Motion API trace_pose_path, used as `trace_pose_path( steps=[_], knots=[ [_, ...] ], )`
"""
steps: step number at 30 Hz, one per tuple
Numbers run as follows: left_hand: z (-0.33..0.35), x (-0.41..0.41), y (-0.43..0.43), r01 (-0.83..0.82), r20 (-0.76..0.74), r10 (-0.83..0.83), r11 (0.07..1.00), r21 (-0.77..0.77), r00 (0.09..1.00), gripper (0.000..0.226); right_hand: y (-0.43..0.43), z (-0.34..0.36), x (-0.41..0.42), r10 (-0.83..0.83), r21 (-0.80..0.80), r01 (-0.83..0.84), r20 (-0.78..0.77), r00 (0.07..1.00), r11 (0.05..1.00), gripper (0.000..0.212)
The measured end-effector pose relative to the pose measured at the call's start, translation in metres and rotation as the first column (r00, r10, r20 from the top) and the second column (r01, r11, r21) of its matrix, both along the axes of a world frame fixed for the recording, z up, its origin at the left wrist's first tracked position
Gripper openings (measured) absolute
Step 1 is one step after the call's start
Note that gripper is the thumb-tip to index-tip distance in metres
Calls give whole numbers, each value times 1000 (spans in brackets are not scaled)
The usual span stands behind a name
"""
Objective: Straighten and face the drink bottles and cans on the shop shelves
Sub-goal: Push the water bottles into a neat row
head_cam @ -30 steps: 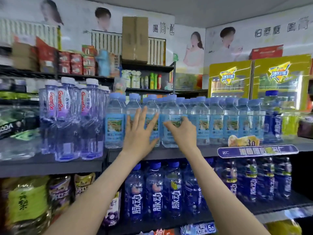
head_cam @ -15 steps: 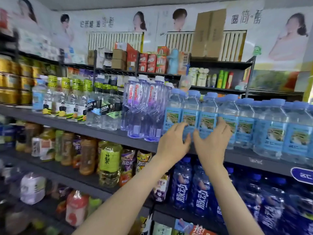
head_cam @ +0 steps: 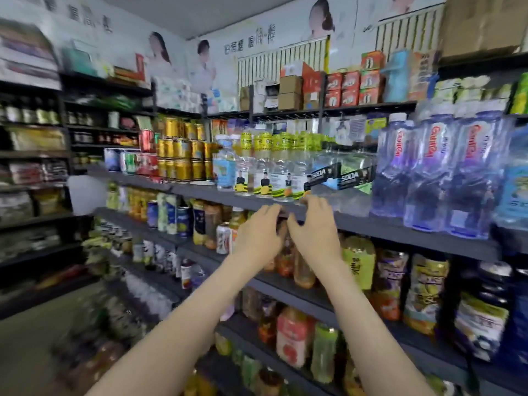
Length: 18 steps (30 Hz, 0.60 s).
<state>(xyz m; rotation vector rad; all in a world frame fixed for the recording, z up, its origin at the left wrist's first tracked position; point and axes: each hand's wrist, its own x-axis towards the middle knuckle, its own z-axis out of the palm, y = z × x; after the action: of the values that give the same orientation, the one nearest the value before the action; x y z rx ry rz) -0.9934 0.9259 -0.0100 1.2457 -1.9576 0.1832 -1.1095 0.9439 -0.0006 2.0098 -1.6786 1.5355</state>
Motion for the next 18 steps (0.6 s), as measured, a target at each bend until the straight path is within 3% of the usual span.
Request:
trace_pose_path(
  steps=[7,12,18],
  knots=[
    [-18,157,-66,-260,-17,262,961,96,965,28,-77,-3,114,33,86,-27,-70,997,996,41],
    [-32,227,-130,-308,-36,313,946,104,949,31,-146,0,159,-16,104,21,-52,999,994,44],
    [-27,276,-225,-248,-65,252,966,67,965,27,-245,3,210,-107,-4,107,30,994,994,54]
  ],
)
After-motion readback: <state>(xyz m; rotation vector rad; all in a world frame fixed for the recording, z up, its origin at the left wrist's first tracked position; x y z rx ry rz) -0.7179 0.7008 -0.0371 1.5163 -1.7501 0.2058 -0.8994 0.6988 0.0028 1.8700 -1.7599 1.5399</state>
